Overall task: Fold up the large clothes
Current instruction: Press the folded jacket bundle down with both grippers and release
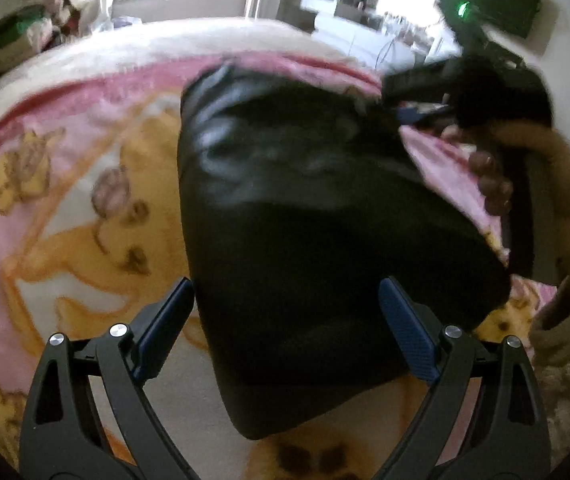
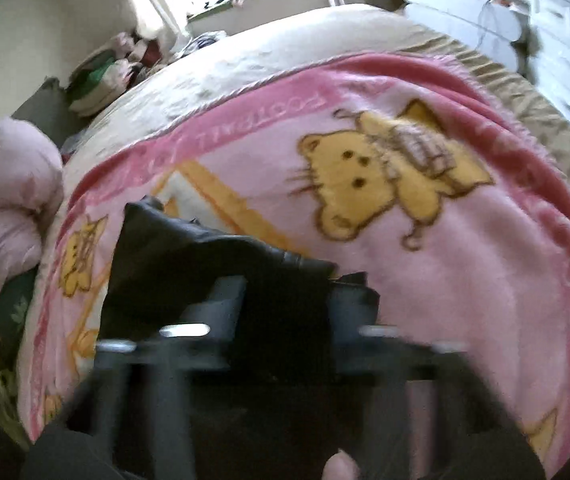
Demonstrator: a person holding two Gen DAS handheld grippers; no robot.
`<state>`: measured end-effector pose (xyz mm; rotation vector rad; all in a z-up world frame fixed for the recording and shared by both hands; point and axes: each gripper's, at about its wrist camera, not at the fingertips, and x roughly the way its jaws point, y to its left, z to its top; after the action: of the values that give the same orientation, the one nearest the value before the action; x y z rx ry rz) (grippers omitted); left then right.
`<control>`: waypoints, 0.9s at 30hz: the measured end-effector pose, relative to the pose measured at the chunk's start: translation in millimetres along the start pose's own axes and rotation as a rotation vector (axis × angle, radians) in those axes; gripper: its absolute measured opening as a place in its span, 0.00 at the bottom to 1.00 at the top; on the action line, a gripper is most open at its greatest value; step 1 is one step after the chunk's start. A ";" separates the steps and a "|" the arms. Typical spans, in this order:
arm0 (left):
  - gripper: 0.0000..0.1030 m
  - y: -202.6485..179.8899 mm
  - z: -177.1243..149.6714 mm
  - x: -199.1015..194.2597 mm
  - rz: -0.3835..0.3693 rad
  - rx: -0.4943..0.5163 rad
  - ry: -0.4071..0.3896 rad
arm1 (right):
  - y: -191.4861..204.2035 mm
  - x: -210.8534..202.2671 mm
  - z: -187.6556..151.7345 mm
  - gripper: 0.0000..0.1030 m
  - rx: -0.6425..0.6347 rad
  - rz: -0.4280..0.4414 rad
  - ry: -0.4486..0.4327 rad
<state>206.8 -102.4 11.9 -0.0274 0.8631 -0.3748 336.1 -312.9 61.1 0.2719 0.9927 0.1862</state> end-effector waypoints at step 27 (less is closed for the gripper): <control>0.71 -21.5 14.9 31.8 0.037 0.107 0.070 | -20.0 -21.2 -28.2 0.44 -0.062 -0.073 -0.072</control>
<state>229.9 -134.9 1.9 0.1006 0.9109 -0.3888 301.5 -333.9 57.3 0.1839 0.9221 0.1398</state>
